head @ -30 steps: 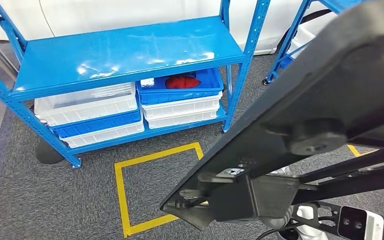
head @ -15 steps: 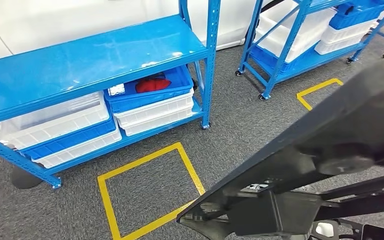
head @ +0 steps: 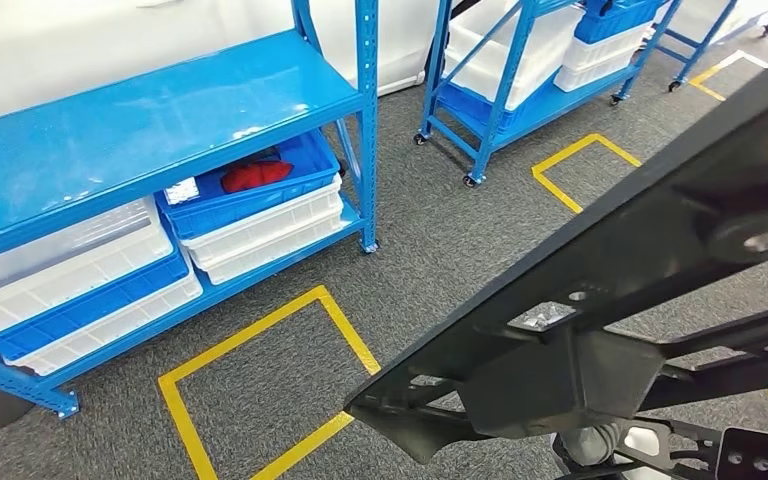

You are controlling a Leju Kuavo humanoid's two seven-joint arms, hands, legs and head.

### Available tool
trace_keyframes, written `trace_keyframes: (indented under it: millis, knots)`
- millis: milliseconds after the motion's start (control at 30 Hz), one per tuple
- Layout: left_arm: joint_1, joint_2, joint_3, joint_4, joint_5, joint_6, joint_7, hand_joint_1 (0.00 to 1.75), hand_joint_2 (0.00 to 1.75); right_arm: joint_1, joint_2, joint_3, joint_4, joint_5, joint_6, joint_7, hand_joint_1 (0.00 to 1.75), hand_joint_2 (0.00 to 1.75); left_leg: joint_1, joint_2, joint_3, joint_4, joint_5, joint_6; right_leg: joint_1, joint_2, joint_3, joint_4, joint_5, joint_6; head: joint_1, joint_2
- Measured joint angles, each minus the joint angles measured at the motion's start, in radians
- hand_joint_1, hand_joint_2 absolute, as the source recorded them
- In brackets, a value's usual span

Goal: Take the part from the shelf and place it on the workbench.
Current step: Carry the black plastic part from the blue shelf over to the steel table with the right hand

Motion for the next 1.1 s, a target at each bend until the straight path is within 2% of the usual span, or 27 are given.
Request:
trace_keyframes:
  millis: [67,100,133,167,233,267,333,367,400,433,467,500,533,600,633,667,700,733,767,833,867,900,933,967,1000,1033,1100]
  knots:
    - [-0.001,0.001,0.000,0.000,0.000,-0.006,0.000,0.00,1.75,-0.017,-0.009,-0.001,0.004,-0.015,-0.010,0.000,1.75,1.75,-0.001,0.021,0.002,0.002,-0.003,-0.005,0.001,-0.029,0.078,-0.135,0.056,-0.004,0.000,0.000]
    - [-0.001,0.003,0.000,0.000,0.000,-0.006,0.000,0.00,1.75,-0.024,-0.014,-0.002,0.005,-0.019,-0.014,0.000,1.75,1.75,-0.003,0.030,0.003,0.004,-0.005,-0.009,0.004,-0.045,0.111,-0.197,0.074,-0.010,0.000,0.000]
    - [-0.001,0.005,0.000,0.000,0.000,-0.007,0.000,0.00,1.75,-0.030,-0.018,-0.003,0.005,-0.022,-0.018,0.000,1.75,1.75,-0.005,0.037,0.004,0.005,-0.006,-0.015,0.008,-0.055,0.130,-0.235,0.082,-0.016,0.000,0.000]
    - [-0.002,0.008,0.000,0.000,0.000,-0.009,0.001,0.00,1.75,-0.035,-0.021,-0.003,0.005,-0.021,-0.020,0.000,1.75,1.75,-0.006,0.044,0.005,0.005,-0.006,-0.021,0.013,-0.059,0.134,-0.247,0.080,-0.023,0.000,0.000]
    - [-0.006,0.013,0.000,0.000,0.000,-0.010,0.002,0.00,1.75,-0.042,-0.025,-0.004,0.005,-0.018,-0.027,0.000,1.75,1.75,-0.008,0.059,0.008,0.002,-0.005,-0.033,0.014,-0.038,0.130,-0.250,0.086,-0.035,0.000,0.000]
    - [-0.010,0.016,0.000,0.000,0.001,-0.009,0.001,0.00,1.75,-0.045,-0.026,-0.005,0.005,-0.017,-0.030,0.000,1.75,1.75,-0.007,0.055,0.008,0.005,-0.011,-0.039,0.012,-0.030,0.131,-0.255,0.090,-0.042,0.000,0.000]
    - [-0.013,0.022,0.001,0.000,0.001,-0.003,-0.001,0.00,1.75,-0.057,-0.028,-0.005,0.006,-0.019,-0.031,0.000,1.75,1.75,-0.004,0.017,-0.015,0.059,-0.051,-0.047,0.006,-0.011,0.131,-0.265,0.099,-0.055,0.000,0.000]
    - [-0.013,0.026,0.002,0.000,0.001,0.000,-0.003,0.00,1.75,-0.062,-0.028,-0.004,0.007,-0.020,-0.031,0.000,1.75,1.75,-0.001,-0.010,-0.040,0.118,-0.085,-0.050,0.006,-0.002,0.129,-0.266,0.102,-0.059,0.000,0.000]
    - [-0.012,0.029,0.002,0.000,-0.001,0.001,-0.003,0.00,1.75,-0.066,-0.028,-0.004,0.009,-0.021,-0.031,0.000,1.75,1.75,-0.001,-0.028,-0.073,0.190,-0.120,-0.052,0.007,0.008,0.126,-0.266,0.104,-0.062,0.000,0.000]
    - [-0.011,0.031,0.003,0.000,-0.002,0.002,-0.003,0.00,1.75,-0.067,-0.028,-0.004,0.011,-0.021,-0.030,0.000,1.75,1.75,-0.001,-0.038,-0.103,0.253,-0.143,-0.054,0.008,0.020,0.124,-0.265,0.105,-0.063,0.000,0.000]
    - [-0.010,0.033,0.003,0.000,-0.003,0.001,-0.004,0.00,1.75,-0.067,-0.028,-0.004,0.013,-0.022,-0.026,0.000,1.75,1.75,-0.002,-0.042,-0.119,0.287,-0.146,-0.054,0.010,0.032,0.123,-0.263,0.105,-0.064,0.000,0.000]
    - [-0.009,0.034,0.003,0.000,-0.002,-0.001,-0.006,0.00,1.75,-0.068,-0.028,-0.004,0.016,-0.024,-0.018,0.000,1.75,1.75,-0.002,-0.044,-0.117,0.283,-0.130,-0.053,0.011,0.044,0.123,-0.261,0.106,-0.064,0.000,0.000]
    - [-0.009,0.034,0.003,0.000,-0.001,-0.005,-0.010,0.00,1.75,-0.071,-0.027,-0.004,0.019,-0.025,-0.005,0.000,1.75,1.75,-0.002,-0.047,-0.097,0.237,-0.096,-0.050,0.011,0.057,0.123,-0.259,0.105,-0.064,0.000,0.000]
    - [-0.009,0.036,0.004,0.000,0.000,-0.014,-0.022,0.00,1.75,-0.080,-0.022,-0.005,0.025,-0.025,0.024,0.000,1.75,1.75,-0.001,-0.079,-0.032,0.094,-0.028,-0.041,0.013,0.081,0.121,-0.253,0.104,-0.060,0.000,0.000]
    - [-0.009,0.038,0.004,0.000,-0.001,-0.018,-0.028,0.00,1.75,-0.085,-0.018,-0.006,0.029,-0.023,0.037,0.000,1.75,1.75,-0.001,-0.096,-0.008,0.041,-0.011,-0.037,0.013,0.092,0.118,-0.250,0.105,-0.056,0.000,0.000]
    - [-0.009,0.040,0.004,0.000,-0.004,-0.023,-0.034,0.00,1.75,-0.087,-0.013,-0.007,0.032,-0.021,0.049,0.000,1.75,1.75,-0.003,-0.110,0.005,0.011,-0.006,-0.034,0.011,0.102,0.113,-0.248,0.107,-0.051,0.000,0.000]
    - [-0.010,0.043,0.004,0.000,-0.007,-0.028,-0.039,0.00,1.75,-0.086,-0.006,-0.010,0.034,-0.019,0.061,0.000,1.75,1.75,-0.004,-0.113,0.008,0.004,-0.009,-0.032,0.010,0.111,0.109,-0.248,0.110,-0.045,0.000,0.000]
    - [-0.011,0.046,0.004,0.000,-0.010,-0.032,-0.045,0.00,1.75,-0.084,0.000,-0.014,0.036,-0.018,0.072,0.000,1.75,1.75,-0.005,-0.104,0.009,0.001,-0.006,-0.028,0.008,0.121,0.106,-0.250,0.113,-0.038,0.000,0.000]
    - [-0.013,0.049,0.005,0.000,-0.011,-0.036,-0.050,0.00,1.75,-0.081,0.006,-0.019,0.036,-0.016,0.083,0.000,1.75,1.75,-0.003,-0.093,0.011,-0.005,-0.002,-0.022,0.008,0.116,0.105,-0.249,0.113,-0.033,0.000,0.000]
    - [-0.015,0.053,0.006,0.000,-0.009,-0.039,-0.055,0.00,1.75,-0.078,0.014,-0.029,0.036,-0.011,0.095,0.000,1.75,1.75,0.001,-0.069,0.015,-0.017,0.007,-0.010,0.011,0.071,0.086,-0.212,0.086,-0.024,0.000,0.000]
    - [-0.014,0.054,0.006,0.000,-0.009,-0.039,-0.057,0.00,1.75,-0.078,0.018,-0.032,0.036,-0.007,0.097,0.000,1.75,1.75,0.002,-0.056,0.015,-0.020,0.009,-0.006,0.011,0.040,0.064,-0.164,0.057,-0.021,0.000,0.000]
    - [-0.013,0.055,0.006,0.000,-0.009,-0.040,-0.059,0.00,1.75,-0.078,0.023,-0.033,0.036,0.000,0.096,0.000,1.75,1.75,0.001,-0.044,0.014,-0.020,0.008,-0.004,0.010,0.020,0.032,-0.099,0.022,-0.017,0.000,0.000]
    - [-0.013,0.056,0.007,0.000,-0.009,-0.040,-0.062,0.00,1.75,-0.079,0.027,-0.034,0.036,0.007,0.092,0.000,1.75,1.75,0.000,-0.030,0.013,-0.020,0.008,-0.004,0.008,0.011,0.000,-0.033,-0.006,-0.015,0.000,0.000]
    - [-0.013,0.058,0.006,0.000,-0.009,-0.042,-0.065,0.00,1.75,-0.080,0.031,-0.034,0.036,0.014,0.086,0.000,1.75,1.75,0.000,-0.017,0.012,-0.019,0.007,-0.004,0.005,0.007,-0.022,0.013,-0.019,-0.012,0.000,0.000]
    - [-0.015,0.060,0.006,0.000,-0.009,-0.045,-0.071,0.00,1.75,-0.083,0.035,-0.034,0.036,0.020,0.076,0.000,1.75,1.75,0.000,-0.004,0.011,-0.018,0.006,-0.006,0.002,0.003,-0.027,0.025,-0.013,-0.009,0.000,0.000]
    - [-0.017,0.062,0.006,0.000,-0.009,-0.049,-0.076,0.00,1.75,-0.088,0.037,-0.033,0.036,0.024,0.063,0.000,1.75,1.75,0.001,0.007,0.011,-0.016,0.005,-0.008,-0.001,-0.002,-0.009,-0.004,0.010,-0.008,0.000,0.000]
    - [-0.022,0.070,0.006,0.000,-0.009,-0.058,-0.086,0.00,1.75,-0.107,0.039,-0.023,0.037,0.026,0.025,0.000,1.75,1.75,0.000,0.028,0.014,-0.013,0.000,-0.016,-0.002,-0.033,0.066,-0.139,0.067,-0.011,0.000,0.000]
